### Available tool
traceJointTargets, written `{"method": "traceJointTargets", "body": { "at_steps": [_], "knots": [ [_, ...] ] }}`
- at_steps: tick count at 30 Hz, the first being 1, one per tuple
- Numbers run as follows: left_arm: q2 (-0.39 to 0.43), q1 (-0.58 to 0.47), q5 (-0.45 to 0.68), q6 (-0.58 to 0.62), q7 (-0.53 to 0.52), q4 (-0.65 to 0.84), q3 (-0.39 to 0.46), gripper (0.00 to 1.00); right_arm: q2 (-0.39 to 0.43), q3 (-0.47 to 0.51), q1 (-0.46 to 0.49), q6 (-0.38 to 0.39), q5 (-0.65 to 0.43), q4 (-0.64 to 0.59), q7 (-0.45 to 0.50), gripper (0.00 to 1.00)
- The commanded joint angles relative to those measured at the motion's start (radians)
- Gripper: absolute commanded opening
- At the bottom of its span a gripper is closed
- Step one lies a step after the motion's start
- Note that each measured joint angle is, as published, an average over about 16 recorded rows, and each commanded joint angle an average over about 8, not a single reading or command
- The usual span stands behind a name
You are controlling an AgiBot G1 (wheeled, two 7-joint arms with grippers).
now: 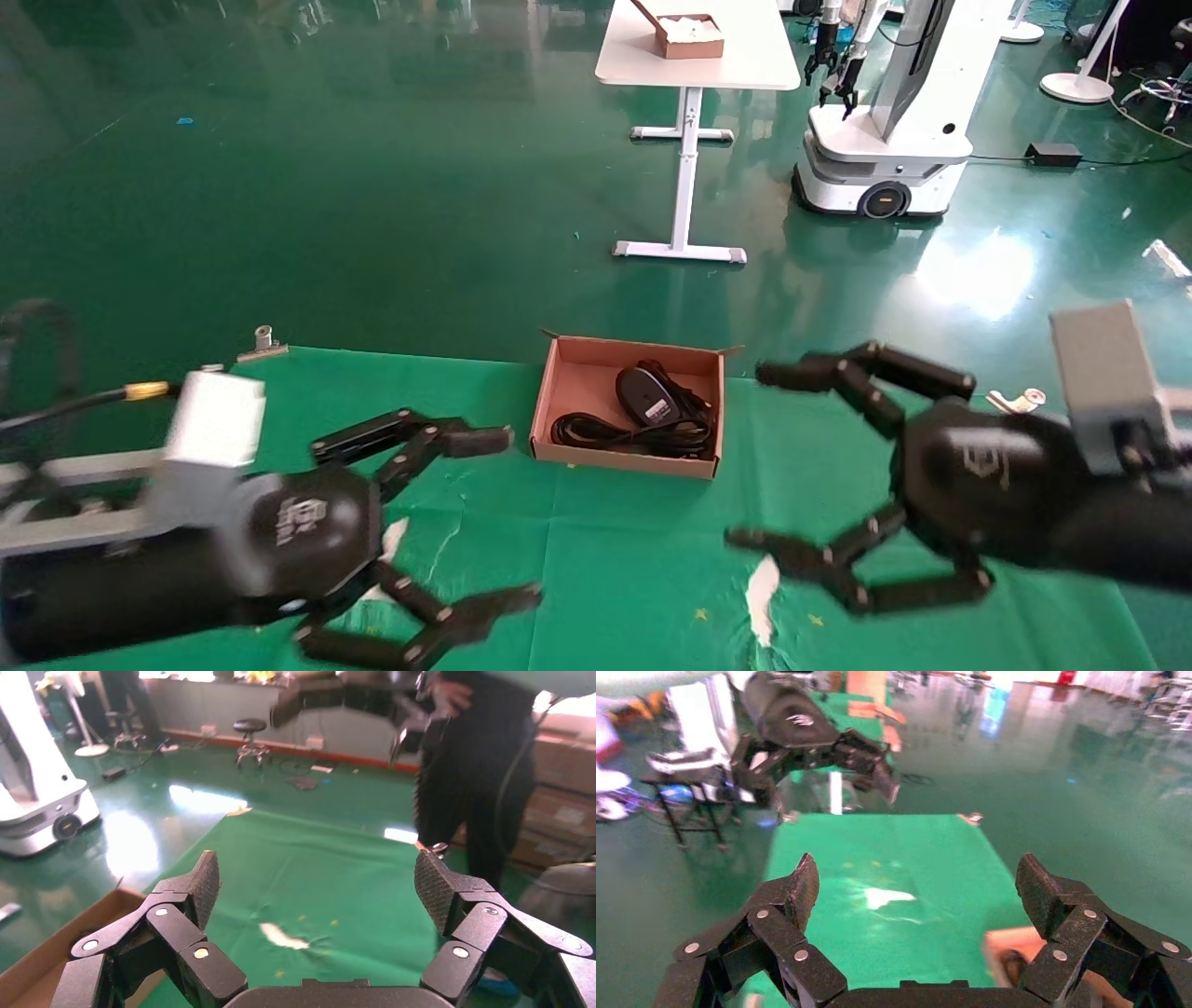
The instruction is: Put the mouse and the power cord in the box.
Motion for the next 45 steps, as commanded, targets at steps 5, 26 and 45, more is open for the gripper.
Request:
{"method": "traceJointTargets", "body": {
  "at_steps": [5,26,45],
  "knots": [
    [-0.069,0.066,-0.079,0.076,-0.032,-0.058,-0.086,1.00,0.024,0.029,-0.093,-0.012,0.064,0.114,0.068,1.00],
    [-0.094,0.089,-0.109,0.103,-0.042,-0.078,-0.116,1.00,0.039,0.047,-0.149,-0.019,0.104,0.182,0.105,1.00],
    [-0.090,0.086,-0.104,0.099,-0.041,-0.075,-0.112,1.00,0.036,0.043,-0.138,-0.018,0.096,0.170,0.101,1.00]
  ]
}}
